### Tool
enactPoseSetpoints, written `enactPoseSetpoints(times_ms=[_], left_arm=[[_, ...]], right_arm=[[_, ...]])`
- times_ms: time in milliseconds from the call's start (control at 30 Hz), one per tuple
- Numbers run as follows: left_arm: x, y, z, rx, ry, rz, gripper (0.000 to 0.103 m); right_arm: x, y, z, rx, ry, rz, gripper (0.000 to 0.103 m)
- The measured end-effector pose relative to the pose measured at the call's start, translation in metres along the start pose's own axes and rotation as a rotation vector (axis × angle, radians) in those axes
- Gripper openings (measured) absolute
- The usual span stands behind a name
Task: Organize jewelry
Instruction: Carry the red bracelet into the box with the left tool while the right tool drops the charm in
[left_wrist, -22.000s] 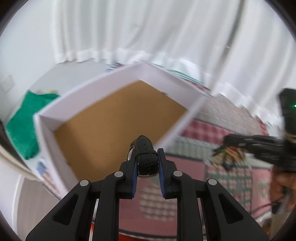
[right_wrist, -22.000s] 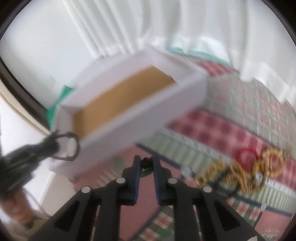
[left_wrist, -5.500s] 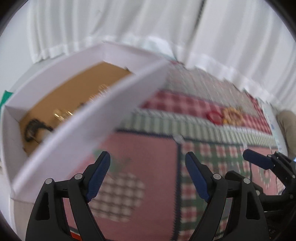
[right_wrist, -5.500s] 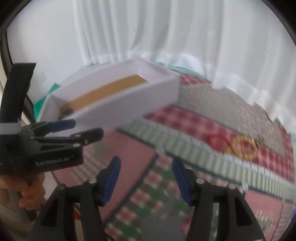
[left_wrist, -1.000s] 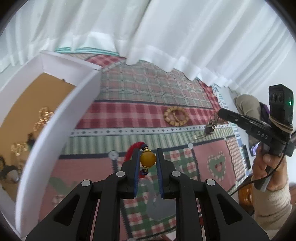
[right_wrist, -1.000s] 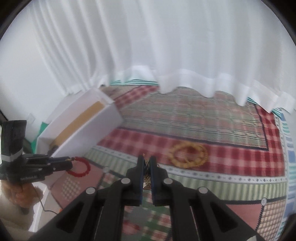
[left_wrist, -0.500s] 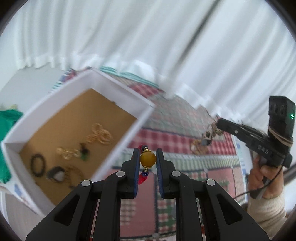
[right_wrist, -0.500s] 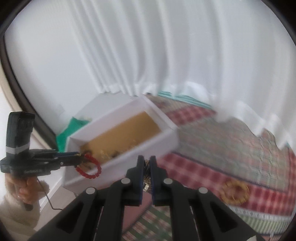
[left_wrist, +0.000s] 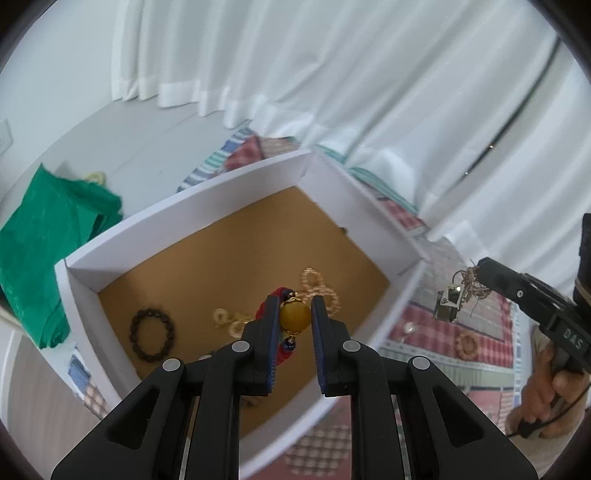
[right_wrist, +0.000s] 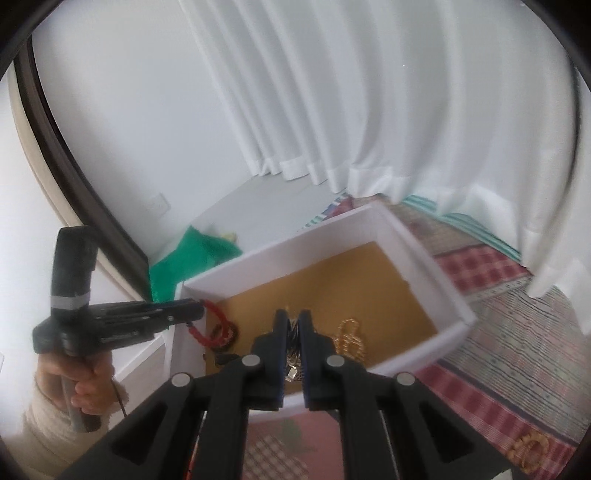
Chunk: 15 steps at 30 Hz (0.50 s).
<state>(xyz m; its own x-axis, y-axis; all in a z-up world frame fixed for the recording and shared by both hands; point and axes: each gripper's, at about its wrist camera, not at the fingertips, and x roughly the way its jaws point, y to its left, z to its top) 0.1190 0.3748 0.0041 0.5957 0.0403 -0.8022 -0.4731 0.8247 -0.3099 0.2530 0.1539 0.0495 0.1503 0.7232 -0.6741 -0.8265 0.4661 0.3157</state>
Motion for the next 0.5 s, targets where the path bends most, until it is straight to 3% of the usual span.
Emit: enactPoseSetpoints(times_ms=[500], left_arm=[[0.076,0.033,0.019,-0.048,0.060,0.067,0.015]], right_arm=[[0.141,0.024,0.015,-0.075,0.139,-0.088,0.006]])
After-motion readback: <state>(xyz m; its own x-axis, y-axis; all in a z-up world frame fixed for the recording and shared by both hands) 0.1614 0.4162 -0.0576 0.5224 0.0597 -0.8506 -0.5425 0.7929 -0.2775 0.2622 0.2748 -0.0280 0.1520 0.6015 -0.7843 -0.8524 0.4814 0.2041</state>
